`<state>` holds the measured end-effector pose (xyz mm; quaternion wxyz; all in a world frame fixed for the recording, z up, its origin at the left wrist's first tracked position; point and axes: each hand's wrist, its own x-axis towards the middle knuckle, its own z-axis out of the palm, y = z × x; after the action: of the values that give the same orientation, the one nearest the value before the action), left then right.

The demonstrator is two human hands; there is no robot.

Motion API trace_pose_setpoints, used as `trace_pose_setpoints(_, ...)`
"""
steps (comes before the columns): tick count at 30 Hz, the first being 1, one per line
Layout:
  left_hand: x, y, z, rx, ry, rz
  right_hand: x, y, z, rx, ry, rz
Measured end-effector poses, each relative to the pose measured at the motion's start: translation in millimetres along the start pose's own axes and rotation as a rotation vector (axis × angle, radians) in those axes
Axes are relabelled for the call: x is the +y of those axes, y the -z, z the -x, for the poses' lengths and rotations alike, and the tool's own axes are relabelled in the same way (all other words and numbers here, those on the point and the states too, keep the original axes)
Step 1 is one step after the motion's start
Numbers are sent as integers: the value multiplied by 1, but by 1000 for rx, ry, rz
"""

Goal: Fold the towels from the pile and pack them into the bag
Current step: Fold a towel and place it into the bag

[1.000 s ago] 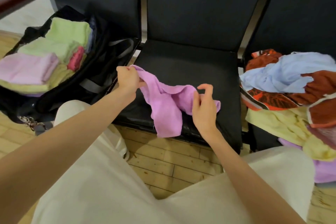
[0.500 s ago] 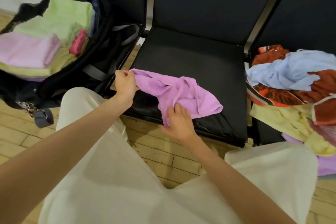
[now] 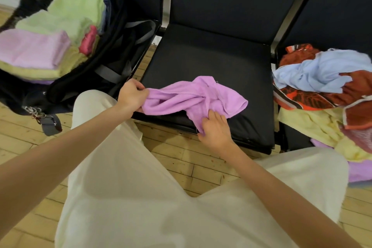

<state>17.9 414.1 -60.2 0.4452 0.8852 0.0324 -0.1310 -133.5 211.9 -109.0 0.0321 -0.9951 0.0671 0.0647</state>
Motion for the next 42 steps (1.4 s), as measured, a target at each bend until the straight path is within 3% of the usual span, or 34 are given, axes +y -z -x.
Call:
trace_pose_setpoints(5, 5, 7, 5, -107, -187, -266, 5, 3, 9, 23, -55, -102)
trace_pose_setpoints(8, 11, 7, 17, -262, -201, -550, 12, 12, 12, 70, -125, -157)
trace_pose_setpoints(10, 13, 6, 23, -281, -194, -666, 19, 24, 13, 134, -239, -283)
trace_pose_setpoints(14, 29, 15, 26, -97, -272, -831, 38, 53, 16, 276, -388, -484)
trace_pose_setpoints(21, 84, 50, 8, 178, -361, -891, 74, 115, 24, 426, -402, -276)
trace_pose_setpoints(24, 103, 66, 1, 204, -350, -786, 79, 135, 22, 443, -401, -184)
trace_pose_setpoints(28, 130, 86, -8, 242, -367, -331, 77, 171, 17, 526, -377, -150)
trace_pose_setpoints(31, 160, 96, -6, 400, -468, 1, 72, 194, 12, 658, -328, -130)
trace_pose_setpoints(34, 200, 105, 11, 568, -522, 264, 73, 212, 8, 762, -384, -266)
trace_pose_setpoints(36, 216, 111, 16, 608, -545, 325, 77, 222, 5, 728, -382, -256)
trace_pose_setpoints(42, 214, 118, 4, 634, -451, 193, 83, 233, -1, 607, -323, -145)
